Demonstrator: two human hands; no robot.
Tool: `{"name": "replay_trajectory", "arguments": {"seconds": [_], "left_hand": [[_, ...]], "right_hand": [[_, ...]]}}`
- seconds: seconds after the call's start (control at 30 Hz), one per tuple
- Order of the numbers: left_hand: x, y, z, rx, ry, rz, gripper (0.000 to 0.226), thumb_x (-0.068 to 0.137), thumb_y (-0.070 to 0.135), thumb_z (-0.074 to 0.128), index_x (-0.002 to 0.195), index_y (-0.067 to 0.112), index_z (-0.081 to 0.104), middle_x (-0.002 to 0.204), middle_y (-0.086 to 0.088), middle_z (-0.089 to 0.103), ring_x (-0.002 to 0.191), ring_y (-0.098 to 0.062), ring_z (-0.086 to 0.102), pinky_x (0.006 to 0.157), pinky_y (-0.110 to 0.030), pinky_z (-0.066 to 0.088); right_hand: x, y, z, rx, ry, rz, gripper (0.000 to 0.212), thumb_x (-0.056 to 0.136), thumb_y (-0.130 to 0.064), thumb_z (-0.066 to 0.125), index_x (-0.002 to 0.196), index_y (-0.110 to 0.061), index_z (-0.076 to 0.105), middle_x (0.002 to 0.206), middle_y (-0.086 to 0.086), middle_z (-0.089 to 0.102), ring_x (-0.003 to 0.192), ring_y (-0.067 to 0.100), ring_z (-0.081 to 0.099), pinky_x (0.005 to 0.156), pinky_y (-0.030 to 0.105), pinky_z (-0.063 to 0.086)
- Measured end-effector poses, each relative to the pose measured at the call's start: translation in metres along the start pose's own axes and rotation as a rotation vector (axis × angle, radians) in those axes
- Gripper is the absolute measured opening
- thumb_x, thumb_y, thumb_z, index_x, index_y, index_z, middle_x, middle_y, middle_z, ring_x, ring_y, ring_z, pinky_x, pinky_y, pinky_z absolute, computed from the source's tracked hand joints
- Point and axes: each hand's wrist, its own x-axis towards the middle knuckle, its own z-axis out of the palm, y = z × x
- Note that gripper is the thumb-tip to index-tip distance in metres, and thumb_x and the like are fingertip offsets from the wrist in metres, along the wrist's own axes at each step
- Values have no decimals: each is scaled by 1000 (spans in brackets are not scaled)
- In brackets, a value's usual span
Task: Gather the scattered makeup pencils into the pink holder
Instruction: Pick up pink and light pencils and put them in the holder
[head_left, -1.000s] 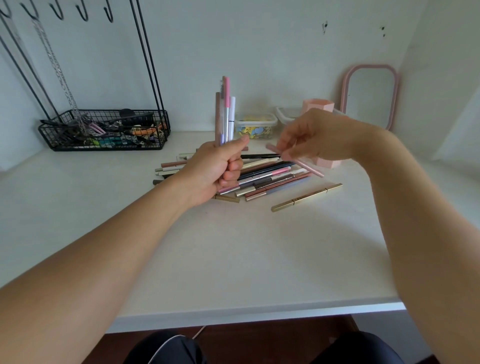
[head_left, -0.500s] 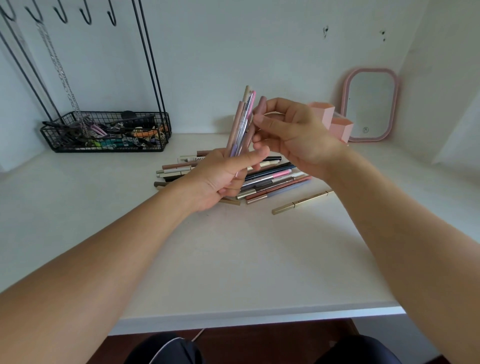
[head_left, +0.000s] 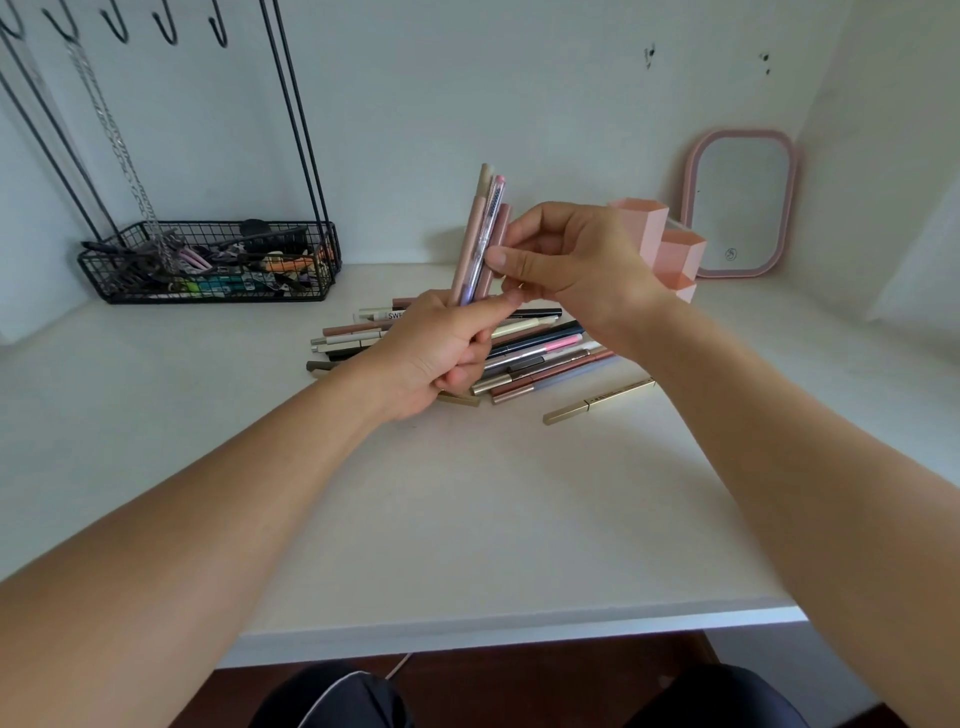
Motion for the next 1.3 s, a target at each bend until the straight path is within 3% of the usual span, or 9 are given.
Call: {"name": "replay_trajectory", "arguments": {"seconds": [0.13,0.2,0.33,0.43,0.6,0.8,0.97,1.07,1.3], "left_hand": [[3,2,-5,-40,15,15,45,95,40,65,63,17,42,46,5,32,39,-12,29,37,-20,23],[4,2,-6,-71,29,11,41,95,44,63,70,15,48,49,5,36,43,-12,37,39,-20,28],[6,2,-11,-95,61,17,48,94,52,61,64,21,39,55,3,41,50,-13,45,42,-22,33],[7,2,-14,-118,68,-12,47,92,49,65,63,22,39,54,3,38,47,-12,37,38,-20,24],[7,1,-12,-114,106,-25,47,91,35,70,58,22,39,49,4,34,42,-10,29,35,-18,19],[9,0,-14,-174,123,-48,49,92,25,67,55,21,36,51,2,39,41,-10,34,33,-18,21],[9,0,-14,-118,129,-32,47,93,34,68,58,20,40,50,4,35,40,-10,31,35,-19,20],[8,1,-14,-97,108,-6,44,91,42,69,63,20,44,49,5,32,41,-10,26,36,-21,18],[8,0,-12,-113,137,-36,49,90,43,69,57,23,40,52,4,38,44,-11,33,34,-19,20]], "right_hand": [[1,-3,-14,-255,-29,90,33,90,-33,70,92,0,72,79,10,69,67,15,59,61,29,47],[0,-6,-25,-468,-198,138,34,82,-41,76,88,-7,76,78,11,70,67,15,57,63,31,46],[-3,-9,-35,-799,-539,209,3,80,-24,82,82,-24,80,69,-16,70,60,-4,57,58,6,39],[-3,-4,-34,-919,-630,234,7,76,-26,85,81,-26,80,67,-20,66,57,-7,55,54,3,36],[-2,4,-32,-991,-644,275,9,72,-31,87,76,-31,78,69,-21,66,58,-8,54,60,16,34],[-1,4,-31,-967,-635,255,13,73,-28,87,82,-27,78,81,-6,74,65,1,57,64,14,38],[0,5,-32,-999,-633,264,12,73,-27,86,82,-27,78,77,-11,73,68,0,60,62,10,37],[0,5,-35,-1034,-610,275,11,72,-31,87,79,-29,78,77,-12,72,76,8,64,69,20,41],[-1,1,-38,-1093,-658,301,12,73,-34,86,81,-33,77,70,-24,68,74,-1,61,71,21,39]]}}
